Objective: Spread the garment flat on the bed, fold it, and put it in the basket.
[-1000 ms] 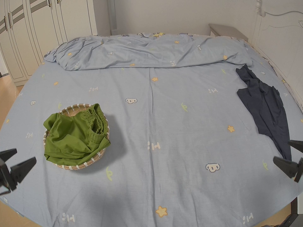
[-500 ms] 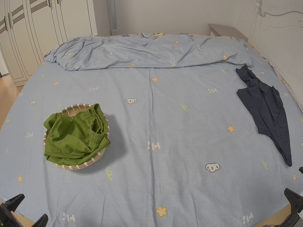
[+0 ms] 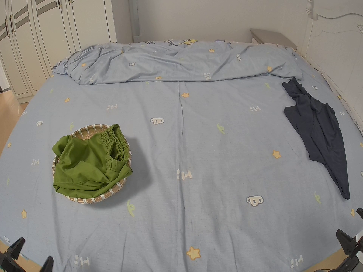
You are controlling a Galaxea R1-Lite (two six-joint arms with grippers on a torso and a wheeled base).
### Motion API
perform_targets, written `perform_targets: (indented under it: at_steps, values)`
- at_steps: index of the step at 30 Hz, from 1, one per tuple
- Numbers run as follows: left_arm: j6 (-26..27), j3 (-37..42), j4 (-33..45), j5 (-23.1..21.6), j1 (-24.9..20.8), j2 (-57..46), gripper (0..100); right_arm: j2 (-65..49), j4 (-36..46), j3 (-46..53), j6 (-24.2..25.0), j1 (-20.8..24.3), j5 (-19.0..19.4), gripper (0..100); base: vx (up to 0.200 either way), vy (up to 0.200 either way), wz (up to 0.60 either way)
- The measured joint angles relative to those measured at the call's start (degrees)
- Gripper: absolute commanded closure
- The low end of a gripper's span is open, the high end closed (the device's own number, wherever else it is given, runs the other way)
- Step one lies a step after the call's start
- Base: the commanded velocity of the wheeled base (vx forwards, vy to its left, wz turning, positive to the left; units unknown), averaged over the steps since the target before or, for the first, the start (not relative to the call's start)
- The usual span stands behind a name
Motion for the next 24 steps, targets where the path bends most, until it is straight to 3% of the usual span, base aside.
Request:
perform_targets:
  at_steps: [3, 5, 11, 18, 24]
  values:
    - [-0.6, 1.1, -3.0, 6.6, 0.0, -0.4, 0, -0.1, -0.1, 1.1, -0.5, -1.4, -1.3, 0, 0.0, 0.0, 0.0]
    - [-1.0, 2.5, -7.2, 8.7, 0.0, -0.5, 0, -0.4, -0.1, 1.7, -0.8, -2.8, -1.6, 0, 0.0, 0.0, 0.0]
    - [-1.1, 7.0, -20.8, 8.8, 0.0, -0.7, 0, -2.5, -2.5, 4.0, -2.0, -6.6, -2.7, 0, 0.0, 0.0, 0.0]
    - [-0.9, 9.5, -21.0, 8.2, 0.1, -0.7, 0, -4.7, -17.8, 12.2, -0.7, -8.6, -1.7, 0, 0.0, 0.0, 0.0]
    - [-0.9, 9.9, -20.4, 8.0, 0.1, -0.7, 0, -5.6, -19.8, 15.6, -1.0, -9.4, 2.0, 0, 0.0, 0.0, 0.0]
